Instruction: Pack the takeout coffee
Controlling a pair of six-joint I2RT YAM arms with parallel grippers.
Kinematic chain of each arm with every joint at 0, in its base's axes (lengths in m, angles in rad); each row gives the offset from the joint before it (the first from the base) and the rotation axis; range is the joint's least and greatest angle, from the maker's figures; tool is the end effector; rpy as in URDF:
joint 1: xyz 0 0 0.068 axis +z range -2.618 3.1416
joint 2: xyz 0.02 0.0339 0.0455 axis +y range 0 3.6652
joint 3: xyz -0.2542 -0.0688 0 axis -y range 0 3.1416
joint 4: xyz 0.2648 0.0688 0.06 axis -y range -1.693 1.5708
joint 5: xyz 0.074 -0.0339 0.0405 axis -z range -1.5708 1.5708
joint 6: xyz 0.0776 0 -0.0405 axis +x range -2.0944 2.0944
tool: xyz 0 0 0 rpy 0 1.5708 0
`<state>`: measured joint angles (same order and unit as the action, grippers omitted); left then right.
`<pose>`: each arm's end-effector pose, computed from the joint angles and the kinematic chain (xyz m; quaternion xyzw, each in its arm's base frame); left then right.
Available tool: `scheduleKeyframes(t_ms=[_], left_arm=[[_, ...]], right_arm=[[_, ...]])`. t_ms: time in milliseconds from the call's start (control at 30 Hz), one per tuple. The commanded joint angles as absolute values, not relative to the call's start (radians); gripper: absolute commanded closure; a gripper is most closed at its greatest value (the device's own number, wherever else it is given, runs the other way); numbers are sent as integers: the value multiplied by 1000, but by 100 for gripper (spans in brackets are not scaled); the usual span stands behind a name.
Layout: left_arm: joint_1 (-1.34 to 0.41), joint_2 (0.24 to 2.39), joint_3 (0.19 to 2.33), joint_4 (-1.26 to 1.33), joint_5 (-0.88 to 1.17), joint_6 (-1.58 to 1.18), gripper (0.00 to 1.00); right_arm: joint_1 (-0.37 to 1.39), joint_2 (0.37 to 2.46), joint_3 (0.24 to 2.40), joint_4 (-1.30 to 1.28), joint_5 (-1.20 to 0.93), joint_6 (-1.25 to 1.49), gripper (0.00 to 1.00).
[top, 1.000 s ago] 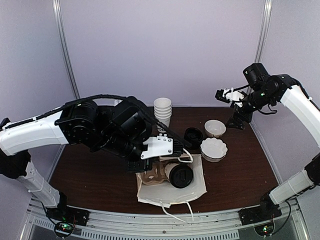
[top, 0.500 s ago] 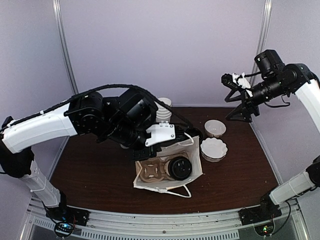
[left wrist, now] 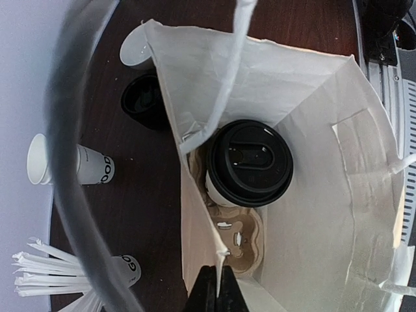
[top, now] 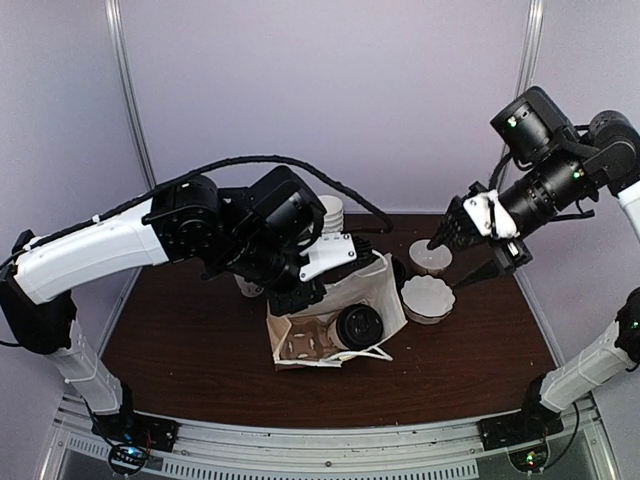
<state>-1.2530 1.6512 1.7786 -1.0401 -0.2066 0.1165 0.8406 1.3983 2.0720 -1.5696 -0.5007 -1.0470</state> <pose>0.1361 -0.3628 0.3414 0.5695 0.7502 -0.0907 0.3234 0.1288 0.1997 0.4651 -0.7884 0.4699 0.1995 0.3431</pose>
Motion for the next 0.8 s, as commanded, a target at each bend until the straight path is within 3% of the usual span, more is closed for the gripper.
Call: scheduleKeyframes(t_ms=[0, 300, 600, 767], left_arm=[[-1253, 1645, 1790, -968, -191, 62, 100], [-1252, 1575, 1727, -914, -178, 33, 100], [-1147, 1575, 1680, -895, -62, 20, 100], [-1072, 1588, 1678, -859, -40, 36, 100]], right_arm=[[1035, 1388, 1960, -1529, -255, -1031, 45], [1253, 1503, 1882, -1397, 18, -1017, 55], [1220, 1546, 2034, -1412, -53, -978, 54], [1117, 1532, 2084, -1416, -147, -944, 54]])
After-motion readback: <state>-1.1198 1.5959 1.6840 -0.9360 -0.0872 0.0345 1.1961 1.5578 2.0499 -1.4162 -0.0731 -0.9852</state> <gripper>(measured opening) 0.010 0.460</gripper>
